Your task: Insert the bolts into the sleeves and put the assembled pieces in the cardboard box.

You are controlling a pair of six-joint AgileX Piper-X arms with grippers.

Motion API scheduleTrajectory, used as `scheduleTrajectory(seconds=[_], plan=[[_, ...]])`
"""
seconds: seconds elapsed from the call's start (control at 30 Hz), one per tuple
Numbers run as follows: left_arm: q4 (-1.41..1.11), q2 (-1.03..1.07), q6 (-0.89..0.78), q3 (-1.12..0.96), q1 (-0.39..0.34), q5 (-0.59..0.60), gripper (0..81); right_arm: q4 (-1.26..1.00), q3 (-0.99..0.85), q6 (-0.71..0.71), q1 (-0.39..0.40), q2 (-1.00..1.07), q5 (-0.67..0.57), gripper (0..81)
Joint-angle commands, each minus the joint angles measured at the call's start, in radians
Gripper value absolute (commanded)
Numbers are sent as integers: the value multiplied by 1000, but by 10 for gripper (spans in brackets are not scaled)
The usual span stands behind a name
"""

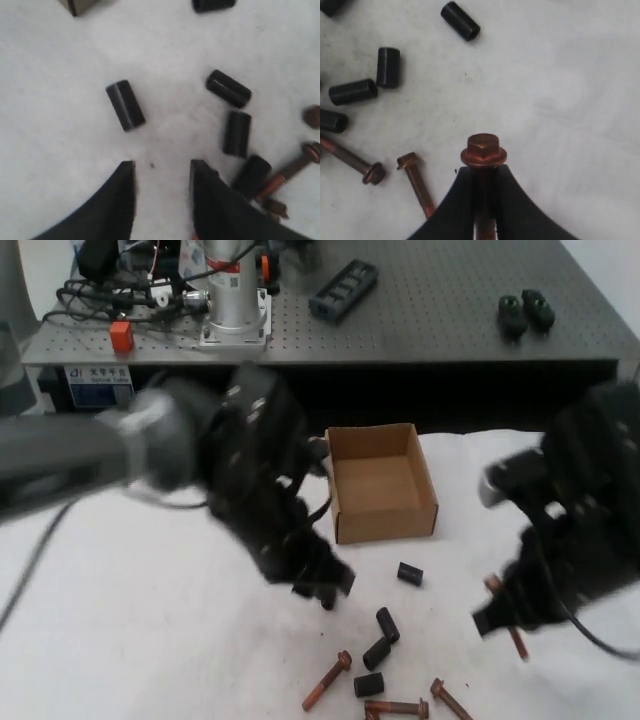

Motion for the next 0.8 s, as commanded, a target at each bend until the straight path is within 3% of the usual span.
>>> scheduleTrajectory(seconds=[0.0,0.1,0.27,0.6,0.7,0.77], plan=[[46,18,22,-43,-1,-22,299,4,22,21,-6,-65,-7,22],[136,123,22,-186,-1,-51,346,23,47,31,-6,-133,-7,22],[235,241,22,-326,-1,-67,351,13,51,31,-6,-191,-7,22],[284,300,-4,-350,-1,-49,351,-5,51,31,-6,-196,-7,22],[289,310,-9,-350,-1,-15,330,-9,51,31,-6,-196,-7,22],[297,315,-9,-350,-1,-15,275,-9,51,31,-6,-196,-7,22]])
